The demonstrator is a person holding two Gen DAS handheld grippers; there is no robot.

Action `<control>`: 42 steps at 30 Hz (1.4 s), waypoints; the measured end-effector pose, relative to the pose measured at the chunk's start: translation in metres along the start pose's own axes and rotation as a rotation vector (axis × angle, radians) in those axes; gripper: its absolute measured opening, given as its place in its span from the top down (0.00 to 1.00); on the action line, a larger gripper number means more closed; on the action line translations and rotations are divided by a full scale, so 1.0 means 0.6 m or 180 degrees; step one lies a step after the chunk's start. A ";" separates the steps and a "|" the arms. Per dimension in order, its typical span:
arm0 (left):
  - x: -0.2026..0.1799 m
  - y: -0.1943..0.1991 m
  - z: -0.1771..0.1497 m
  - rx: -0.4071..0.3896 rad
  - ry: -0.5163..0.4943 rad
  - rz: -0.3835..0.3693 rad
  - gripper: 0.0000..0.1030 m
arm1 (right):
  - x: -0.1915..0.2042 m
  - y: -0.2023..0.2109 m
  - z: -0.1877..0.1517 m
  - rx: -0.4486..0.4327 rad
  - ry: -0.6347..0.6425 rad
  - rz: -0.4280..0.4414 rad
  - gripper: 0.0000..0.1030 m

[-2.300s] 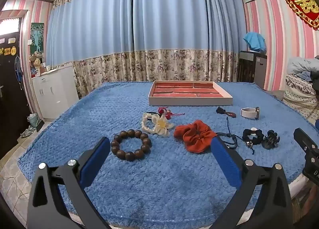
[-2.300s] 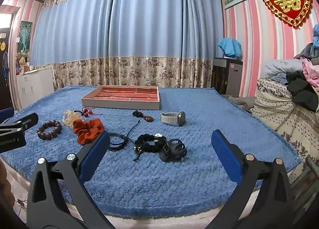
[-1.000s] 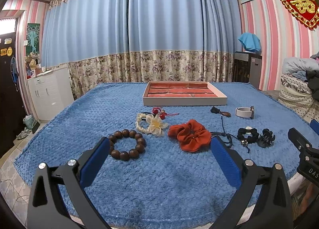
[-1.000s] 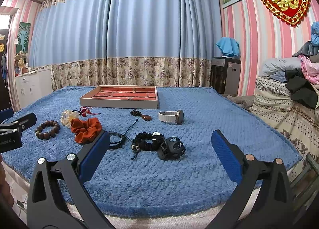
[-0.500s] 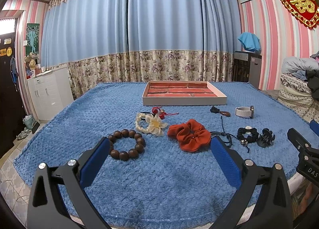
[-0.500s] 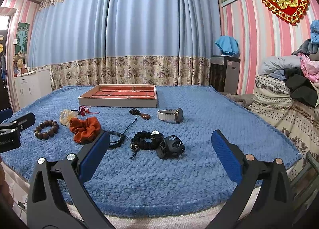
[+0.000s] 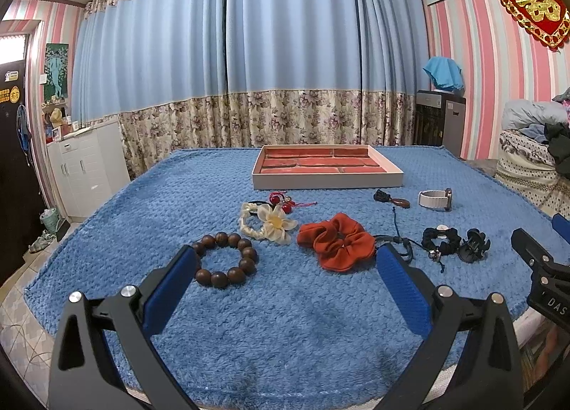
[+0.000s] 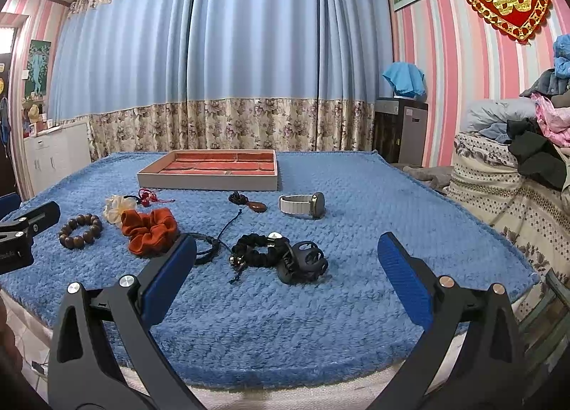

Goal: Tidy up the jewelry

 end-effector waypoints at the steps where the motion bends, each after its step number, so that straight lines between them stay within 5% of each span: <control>1: 0.001 0.000 0.000 0.0004 -0.0001 0.0000 0.04 | 0.000 0.000 0.000 -0.0003 0.0001 -0.0004 0.04; 42: 0.016 -0.020 -0.004 0.0084 0.0036 -0.0012 0.04 | -0.004 -0.013 -0.001 0.0033 -0.0040 0.0012 0.04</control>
Point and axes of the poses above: each gripper's, at about its wrist camera, not at the fingertips, and y roughly against the way its jaws point, x to its left, z to its top, the point moved 4 cm from there along -y, roughly the way its jaws point, and after that the axes turned 11 degrees about -x, right-handed, at the moved point
